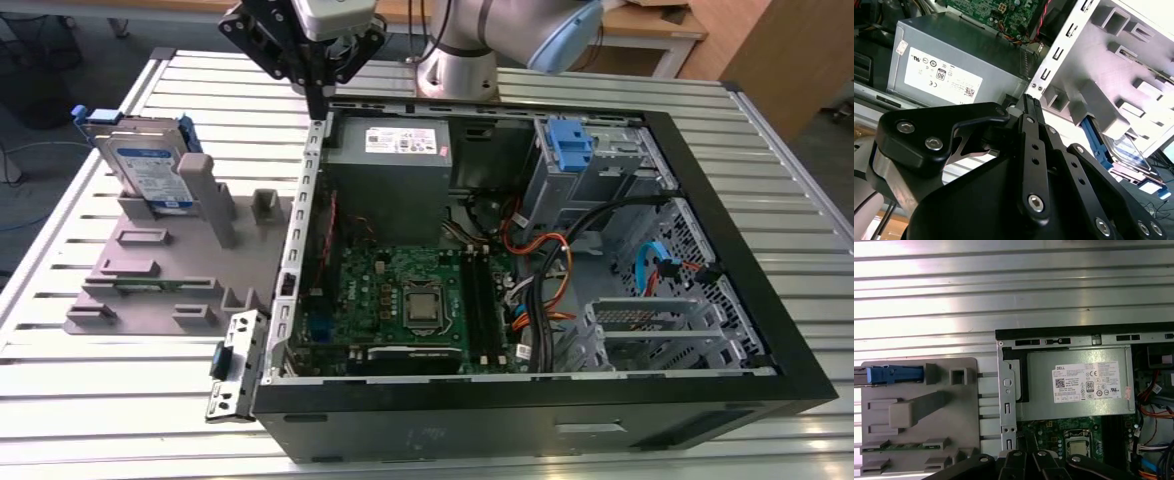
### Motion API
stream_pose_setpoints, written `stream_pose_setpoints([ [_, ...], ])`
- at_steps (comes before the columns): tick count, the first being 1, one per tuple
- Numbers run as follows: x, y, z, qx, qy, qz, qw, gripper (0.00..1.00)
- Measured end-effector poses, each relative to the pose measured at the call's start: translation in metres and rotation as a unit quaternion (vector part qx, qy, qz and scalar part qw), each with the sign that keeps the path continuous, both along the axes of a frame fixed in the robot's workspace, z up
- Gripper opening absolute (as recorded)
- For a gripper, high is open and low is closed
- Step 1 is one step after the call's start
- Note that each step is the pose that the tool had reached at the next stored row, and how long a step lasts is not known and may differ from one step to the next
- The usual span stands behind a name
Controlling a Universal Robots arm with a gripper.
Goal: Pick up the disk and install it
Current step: 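Reach for the disk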
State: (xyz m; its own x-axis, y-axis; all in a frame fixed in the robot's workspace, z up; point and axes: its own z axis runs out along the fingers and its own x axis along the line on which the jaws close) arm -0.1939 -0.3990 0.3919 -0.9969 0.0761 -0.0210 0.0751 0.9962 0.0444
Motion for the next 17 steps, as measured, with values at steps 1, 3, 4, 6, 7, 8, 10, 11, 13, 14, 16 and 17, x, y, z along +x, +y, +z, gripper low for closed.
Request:
stream_pose_setpoints([
  [1, -0.0001, 0.0, -0.0001, 0.0, -0.0001, 0.0, 1.0, 0.11],
  [3, -0.0001, 0.0, 0.0, 0.0, -0.0001, 0.0, 1.0, 0.11],
  [4, -0.0001, 0.0, 0.0, 0.0, 0.0, 0.0, 1.0, 0.11],
  [6, -0.0001, 0.0, 0.0, 0.0, 0.0, 0.0, 1.0, 0.11],
  [7, -0.0002, 0.0, 0.0, 0.0, 0.0, 0.0, 1.0, 0.11],
  [8, -0.0002, 0.0, -0.0001, 0.0001, -0.0001, 0.0, 1.0, 0.11],
  [10, -0.0007, 0.0, -0.0001, 0.0, -0.0001, 0.0, 1.0, 0.11],
  [11, -0.0014, 0.0, -0.0001, 0.0, -0.0001, 0.0, 1.0, 0.11],
  [13, -0.0032, 0.0, -0.0001, 0.0, -0.0001, 0.0, 1.0, 0.11],
  [14, -0.0045, 0.0, -0.0001, 0.0, 0.0, 0.0, 1.0, 0.11],
  [16, -0.0074, 0.0, -0.0001, 0.0, 0.0, 0.0, 1.0, 0.11],
  [17, -0.0089, 0.0, -0.0001, 0.0, 0.0, 0.0, 1.0, 0.11],
])
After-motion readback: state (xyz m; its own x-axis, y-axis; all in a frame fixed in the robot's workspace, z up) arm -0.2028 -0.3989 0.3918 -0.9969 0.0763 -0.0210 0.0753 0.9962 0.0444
